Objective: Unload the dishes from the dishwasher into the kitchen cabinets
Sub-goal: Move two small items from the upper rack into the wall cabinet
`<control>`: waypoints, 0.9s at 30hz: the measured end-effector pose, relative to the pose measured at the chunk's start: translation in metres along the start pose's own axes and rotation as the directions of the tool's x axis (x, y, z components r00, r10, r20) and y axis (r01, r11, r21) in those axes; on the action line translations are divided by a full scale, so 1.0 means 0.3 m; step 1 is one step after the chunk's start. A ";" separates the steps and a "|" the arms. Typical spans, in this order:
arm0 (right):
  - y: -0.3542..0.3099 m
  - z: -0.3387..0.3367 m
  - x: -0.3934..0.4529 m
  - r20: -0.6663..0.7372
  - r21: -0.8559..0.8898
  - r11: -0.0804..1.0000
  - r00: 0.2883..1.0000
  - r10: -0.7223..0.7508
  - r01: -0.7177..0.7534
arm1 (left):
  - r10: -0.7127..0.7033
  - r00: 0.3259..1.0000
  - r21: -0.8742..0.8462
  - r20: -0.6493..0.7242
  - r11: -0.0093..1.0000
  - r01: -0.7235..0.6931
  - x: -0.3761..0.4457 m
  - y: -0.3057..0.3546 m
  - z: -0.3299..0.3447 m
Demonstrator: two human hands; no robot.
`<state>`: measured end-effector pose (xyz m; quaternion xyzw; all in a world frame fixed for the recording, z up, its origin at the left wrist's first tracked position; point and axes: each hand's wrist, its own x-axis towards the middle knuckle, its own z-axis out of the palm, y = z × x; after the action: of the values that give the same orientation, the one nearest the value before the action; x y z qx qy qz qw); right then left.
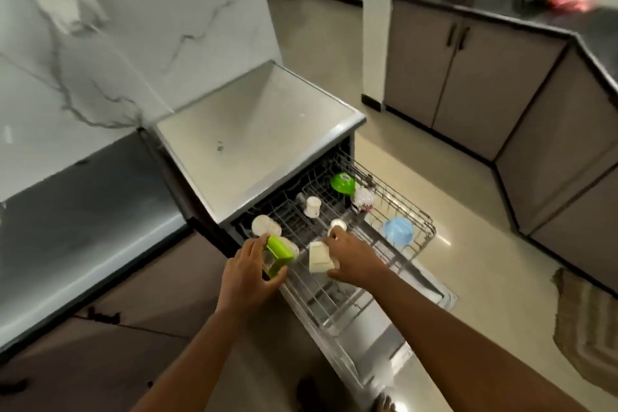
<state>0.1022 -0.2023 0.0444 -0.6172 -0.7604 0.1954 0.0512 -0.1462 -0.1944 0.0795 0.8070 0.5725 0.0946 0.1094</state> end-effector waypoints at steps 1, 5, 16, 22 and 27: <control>-0.045 -0.021 0.011 -0.016 0.003 0.999 0.999 -0.032 0.032 | -0.002 0.999 -0.005 -0.042 1.000 0.002 -0.028 -0.023 -0.044; -0.276 -0.125 0.086 -0.046 0.052 0.974 0.975 -0.219 0.221 | -0.049 0.978 0.003 -0.204 0.999 0.051 -0.142 -0.180 -0.250; -1.076 -0.354 0.358 -0.328 0.106 0.880 0.851 -0.409 0.464 | -0.173 0.819 0.106 -0.547 0.956 0.273 -0.334 -0.800 -0.867; -1.518 -0.413 0.543 -0.443 0.076 0.817 0.753 -0.486 0.572 | -0.108 0.825 0.263 -0.555 0.918 0.297 -0.370 -1.076 -1.189; -1.716 -0.487 0.647 -0.479 0.039 0.799 0.713 -0.512 0.600 | -0.113 0.856 0.274 -0.504 0.919 0.282 -0.377 -1.242 -1.378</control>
<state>-0.3693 -0.0651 0.3325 -0.3782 -0.8559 0.0962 0.3395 -0.6348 -0.1534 0.3664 0.7009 0.6700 0.1793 -0.1664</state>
